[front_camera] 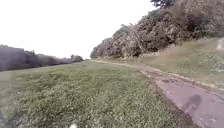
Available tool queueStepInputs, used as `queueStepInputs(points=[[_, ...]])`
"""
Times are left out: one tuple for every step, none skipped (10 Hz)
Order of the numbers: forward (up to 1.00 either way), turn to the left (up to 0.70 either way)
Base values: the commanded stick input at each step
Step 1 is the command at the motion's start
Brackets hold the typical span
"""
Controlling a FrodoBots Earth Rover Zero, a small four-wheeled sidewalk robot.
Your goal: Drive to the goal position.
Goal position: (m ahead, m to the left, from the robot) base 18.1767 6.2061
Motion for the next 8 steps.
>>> queueStepInputs(points=[[0.05, 0.00], [0.04, 0.00], [0.04, 0.00], [0.04, 0.00], [0.04, 0.00], [0.04, 0.00], [0.05, 0.00], [0.04, 0.00]])
